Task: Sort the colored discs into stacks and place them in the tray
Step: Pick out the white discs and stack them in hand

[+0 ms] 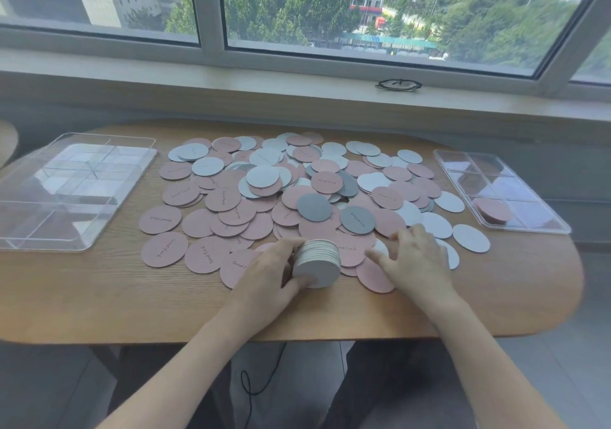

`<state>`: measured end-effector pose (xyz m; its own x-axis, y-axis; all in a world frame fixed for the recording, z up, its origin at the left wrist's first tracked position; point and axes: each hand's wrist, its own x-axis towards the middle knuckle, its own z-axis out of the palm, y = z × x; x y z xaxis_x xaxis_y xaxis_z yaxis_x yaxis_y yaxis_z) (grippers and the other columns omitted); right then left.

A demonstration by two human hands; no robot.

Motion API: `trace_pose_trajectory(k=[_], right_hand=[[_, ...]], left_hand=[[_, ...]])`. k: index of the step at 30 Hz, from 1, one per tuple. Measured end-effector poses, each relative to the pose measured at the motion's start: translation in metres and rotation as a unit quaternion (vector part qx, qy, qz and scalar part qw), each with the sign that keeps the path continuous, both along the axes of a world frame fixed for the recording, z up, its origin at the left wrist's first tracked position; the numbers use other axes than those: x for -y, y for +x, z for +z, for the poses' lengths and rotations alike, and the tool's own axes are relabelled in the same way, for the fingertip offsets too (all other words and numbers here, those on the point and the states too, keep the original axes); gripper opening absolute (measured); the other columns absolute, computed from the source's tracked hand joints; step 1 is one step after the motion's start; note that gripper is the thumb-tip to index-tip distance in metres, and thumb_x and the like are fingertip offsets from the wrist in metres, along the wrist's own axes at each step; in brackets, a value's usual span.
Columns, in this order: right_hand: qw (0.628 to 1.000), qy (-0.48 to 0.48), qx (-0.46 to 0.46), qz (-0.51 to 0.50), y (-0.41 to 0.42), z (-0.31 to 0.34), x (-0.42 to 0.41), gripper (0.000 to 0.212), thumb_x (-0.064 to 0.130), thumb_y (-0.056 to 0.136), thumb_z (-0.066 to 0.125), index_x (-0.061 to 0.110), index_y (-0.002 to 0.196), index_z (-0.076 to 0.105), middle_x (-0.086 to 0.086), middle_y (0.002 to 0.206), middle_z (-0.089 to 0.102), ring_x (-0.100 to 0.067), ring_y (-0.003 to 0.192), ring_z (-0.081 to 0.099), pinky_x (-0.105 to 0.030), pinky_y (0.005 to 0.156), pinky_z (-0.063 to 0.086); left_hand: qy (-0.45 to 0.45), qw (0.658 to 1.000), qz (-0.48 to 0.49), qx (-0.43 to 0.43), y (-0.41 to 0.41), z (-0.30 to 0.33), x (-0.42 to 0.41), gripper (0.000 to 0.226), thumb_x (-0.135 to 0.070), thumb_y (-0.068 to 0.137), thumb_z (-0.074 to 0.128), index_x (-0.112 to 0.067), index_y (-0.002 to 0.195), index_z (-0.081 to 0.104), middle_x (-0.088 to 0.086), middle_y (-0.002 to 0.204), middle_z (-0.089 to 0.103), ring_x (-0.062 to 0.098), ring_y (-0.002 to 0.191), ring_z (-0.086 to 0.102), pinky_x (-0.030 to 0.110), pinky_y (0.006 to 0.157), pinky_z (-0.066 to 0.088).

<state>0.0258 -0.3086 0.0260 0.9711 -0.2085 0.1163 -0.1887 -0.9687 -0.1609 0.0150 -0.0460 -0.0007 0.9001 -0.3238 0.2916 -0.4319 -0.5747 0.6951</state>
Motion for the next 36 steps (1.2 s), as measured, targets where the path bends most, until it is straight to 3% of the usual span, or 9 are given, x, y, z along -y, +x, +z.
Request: trace_pose_trajectory(k=[4,7,16,19,22,25,29,32,36], right_hand=[[0.999,0.012,-0.046,0.009,0.002,0.000,-0.008,0.065,0.072,0.080,0.058,0.019,0.118,0.056,-0.001,0.121,0.049,-0.024,0.122,0.042,-0.039,0.100,0.035],[0.995,0.089,-0.040,0.004,0.008,0.004,-0.007,0.056,0.063,0.074,0.072,0.021,0.104,0.050,0.004,0.107,0.044,-0.023,0.113,0.041,-0.038,0.096,0.035],[0.927,0.351,0.128,0.018,-0.002,0.004,-0.004,0.045,0.015,0.076,0.083,0.020,0.103,0.047,0.012,0.095,0.057,-0.008,0.092,0.057,-0.031,0.083,0.047],[0.926,0.299,0.220,0.061,-0.006,0.008,0.004,0.043,0.006,0.081,0.075,0.022,0.111,0.050,0.010,0.090,0.056,-0.005,0.084,0.053,-0.025,0.075,0.044],[0.939,0.100,0.291,0.154,-0.003,0.005,0.020,0.039,-0.007,0.077,0.073,0.014,0.107,0.061,0.003,0.087,0.055,-0.022,0.081,0.054,-0.039,0.077,0.044],[0.951,-0.003,0.233,0.204,-0.001,-0.002,0.028,0.027,-0.003,0.072,0.078,0.014,0.090,0.066,0.000,0.091,0.056,-0.026,0.083,0.053,-0.036,0.072,0.041],[0.973,0.065,0.065,0.210,-0.009,-0.007,0.028,0.018,0.022,0.082,0.077,0.026,0.090,0.062,0.012,0.094,0.051,-0.016,0.090,0.052,-0.030,0.073,0.040],[0.973,0.102,0.050,0.202,-0.011,-0.004,0.027,0.020,0.023,0.086,0.072,0.036,0.086,0.057,0.016,0.092,0.050,-0.011,0.090,0.049,-0.028,0.073,0.037],[0.976,0.123,0.044,0.174,-0.010,-0.001,0.026,0.014,0.026,0.084,0.074,0.026,0.094,0.063,0.015,0.094,0.056,-0.007,0.092,0.051,-0.027,0.074,0.038]], left_hand=[[0.002,1.000,0.000,-0.005,0.001,-0.001,-0.001,0.045,-0.038,0.087,0.069,-0.035,0.128,0.050,-0.020,0.110,0.057,0.007,0.106,0.050,0.025,0.089,0.043],[0.005,1.000,0.006,-0.005,0.000,0.000,-0.001,0.044,-0.036,0.088,0.071,-0.036,0.126,0.050,-0.025,0.107,0.054,0.005,0.105,0.048,0.020,0.087,0.040],[0.007,1.000,0.006,-0.009,0.002,-0.003,-0.001,0.045,-0.036,0.086,0.071,-0.033,0.127,0.052,-0.018,0.108,0.058,0.007,0.105,0.049,0.022,0.086,0.042],[0.002,1.000,0.007,-0.012,0.002,-0.002,0.000,0.046,-0.037,0.087,0.071,-0.033,0.128,0.052,-0.019,0.107,0.057,0.007,0.104,0.050,0.021,0.086,0.042],[0.000,1.000,0.007,-0.010,0.001,-0.001,0.000,0.045,-0.037,0.087,0.072,-0.031,0.127,0.053,-0.020,0.106,0.057,0.007,0.105,0.050,0.021,0.087,0.042],[0.001,1.000,0.006,-0.010,0.001,-0.001,-0.001,0.045,-0.037,0.087,0.071,-0.030,0.127,0.053,-0.018,0.106,0.057,0.009,0.105,0.049,0.023,0.087,0.043],[0.001,1.000,0.006,-0.007,0.002,-0.003,-0.001,0.046,-0.039,0.087,0.071,-0.030,0.128,0.053,-0.016,0.108,0.058,0.009,0.107,0.049,0.022,0.087,0.043],[0.001,1.000,0.007,-0.006,0.001,-0.003,-0.001,0.047,-0.038,0.087,0.071,-0.029,0.129,0.052,-0.014,0.108,0.059,0.009,0.107,0.049,0.021,0.087,0.042],[0.000,1.000,0.006,-0.005,0.000,-0.001,-0.001,0.047,-0.038,0.087,0.072,-0.028,0.129,0.053,-0.012,0.108,0.059,0.009,0.106,0.050,0.019,0.086,0.041]])
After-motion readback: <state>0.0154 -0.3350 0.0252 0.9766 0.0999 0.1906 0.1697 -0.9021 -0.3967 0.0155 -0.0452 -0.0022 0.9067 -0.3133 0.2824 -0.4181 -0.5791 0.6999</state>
